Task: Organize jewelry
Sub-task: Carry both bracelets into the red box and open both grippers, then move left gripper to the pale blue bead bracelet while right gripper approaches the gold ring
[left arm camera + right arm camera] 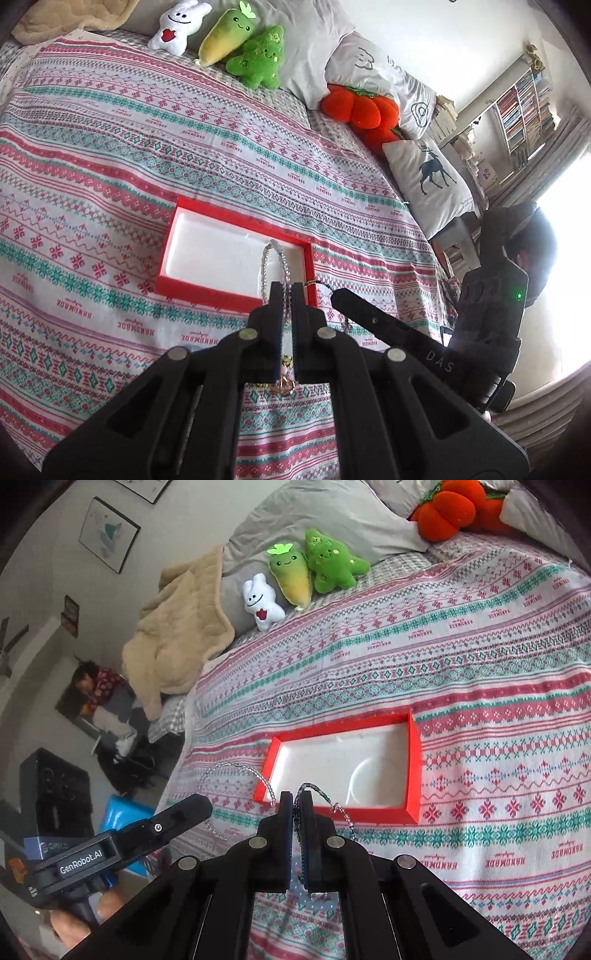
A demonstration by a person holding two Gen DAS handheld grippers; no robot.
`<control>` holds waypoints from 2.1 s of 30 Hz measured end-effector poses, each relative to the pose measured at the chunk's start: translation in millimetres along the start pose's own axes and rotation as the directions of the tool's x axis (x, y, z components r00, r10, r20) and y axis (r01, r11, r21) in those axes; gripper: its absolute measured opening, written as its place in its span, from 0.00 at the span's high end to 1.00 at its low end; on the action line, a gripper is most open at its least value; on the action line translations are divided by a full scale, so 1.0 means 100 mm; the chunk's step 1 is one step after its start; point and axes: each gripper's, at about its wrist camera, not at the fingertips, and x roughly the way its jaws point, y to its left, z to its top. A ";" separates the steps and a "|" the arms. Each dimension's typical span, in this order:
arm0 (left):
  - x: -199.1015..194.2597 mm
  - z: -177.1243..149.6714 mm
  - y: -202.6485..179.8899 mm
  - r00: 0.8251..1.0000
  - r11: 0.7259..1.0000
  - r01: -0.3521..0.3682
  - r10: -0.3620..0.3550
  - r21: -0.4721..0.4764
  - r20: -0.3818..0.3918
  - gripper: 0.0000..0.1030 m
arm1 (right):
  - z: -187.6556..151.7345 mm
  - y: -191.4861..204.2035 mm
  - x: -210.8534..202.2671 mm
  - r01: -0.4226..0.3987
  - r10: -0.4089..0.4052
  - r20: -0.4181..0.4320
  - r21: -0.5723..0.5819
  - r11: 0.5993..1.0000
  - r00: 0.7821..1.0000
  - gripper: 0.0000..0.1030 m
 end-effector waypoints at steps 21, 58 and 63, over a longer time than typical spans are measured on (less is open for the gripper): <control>0.65 0.23 0.53 0.996 0.993 -0.062 0.055 -0.101 -0.070 0.96 | 0.24 -0.25 0.50 0.148 -0.149 -0.013 -0.074 0.986 0.989 0.95; 0.37 -0.66 0.59 0.938 0.959 -0.279 0.262 -0.047 -0.225 0.45 | -0.30 -0.14 0.07 0.394 -0.405 -0.008 -0.206 0.896 0.914 0.26; 0.39 -0.72 0.60 0.927 0.947 -0.316 0.297 -0.054 -0.227 0.45 | -0.36 -0.22 0.07 0.383 -0.398 -0.045 -0.197 0.903 0.916 0.26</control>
